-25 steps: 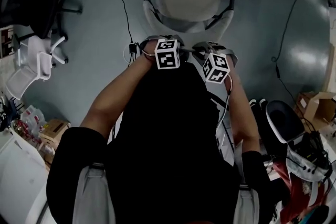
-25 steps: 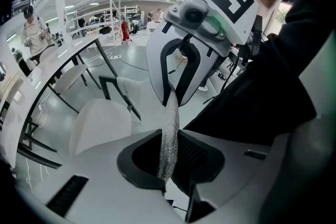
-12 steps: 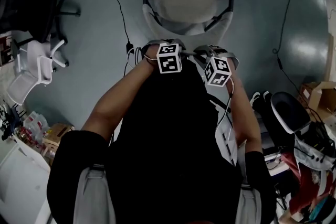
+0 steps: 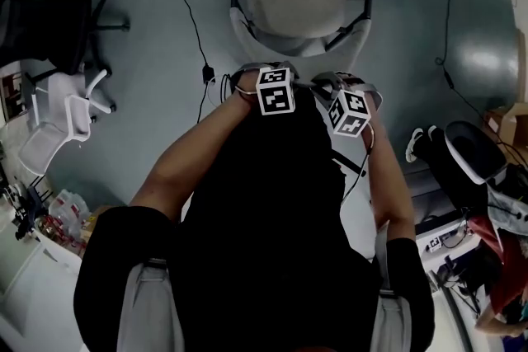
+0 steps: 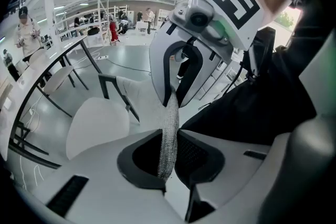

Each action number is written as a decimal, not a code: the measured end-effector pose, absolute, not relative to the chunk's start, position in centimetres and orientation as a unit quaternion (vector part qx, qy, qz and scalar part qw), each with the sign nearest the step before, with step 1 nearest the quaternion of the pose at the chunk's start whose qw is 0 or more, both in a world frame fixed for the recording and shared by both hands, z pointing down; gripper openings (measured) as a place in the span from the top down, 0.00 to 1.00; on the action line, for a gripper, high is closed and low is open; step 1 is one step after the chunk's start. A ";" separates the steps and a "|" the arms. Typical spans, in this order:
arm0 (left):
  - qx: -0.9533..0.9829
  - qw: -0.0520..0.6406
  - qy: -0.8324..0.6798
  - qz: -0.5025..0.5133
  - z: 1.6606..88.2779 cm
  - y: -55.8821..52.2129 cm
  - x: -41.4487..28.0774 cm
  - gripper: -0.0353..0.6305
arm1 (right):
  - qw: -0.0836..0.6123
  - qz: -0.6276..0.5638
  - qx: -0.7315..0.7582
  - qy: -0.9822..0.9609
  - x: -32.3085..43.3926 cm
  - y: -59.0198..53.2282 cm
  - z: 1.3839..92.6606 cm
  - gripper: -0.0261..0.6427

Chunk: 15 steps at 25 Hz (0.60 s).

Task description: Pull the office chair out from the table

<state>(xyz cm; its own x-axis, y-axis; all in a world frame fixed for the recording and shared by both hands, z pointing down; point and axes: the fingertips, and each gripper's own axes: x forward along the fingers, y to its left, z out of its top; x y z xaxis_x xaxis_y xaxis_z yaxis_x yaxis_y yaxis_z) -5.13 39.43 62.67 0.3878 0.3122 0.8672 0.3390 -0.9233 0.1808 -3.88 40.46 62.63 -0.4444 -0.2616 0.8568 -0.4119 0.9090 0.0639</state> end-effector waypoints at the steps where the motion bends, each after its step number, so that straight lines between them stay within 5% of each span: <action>1: -0.832 0.014 -0.200 -0.517 62.7 40.0 -5.6 0.82 | 0.488 0.079 0.202 -0.845 -4.4 41.0 62.6 0.86; 15: -0.828 0.010 -0.220 -0.515 62.8 49.1 -7.8 0.83 | 0.496 0.094 0.205 -0.839 -6.5 50.0 62.9 0.86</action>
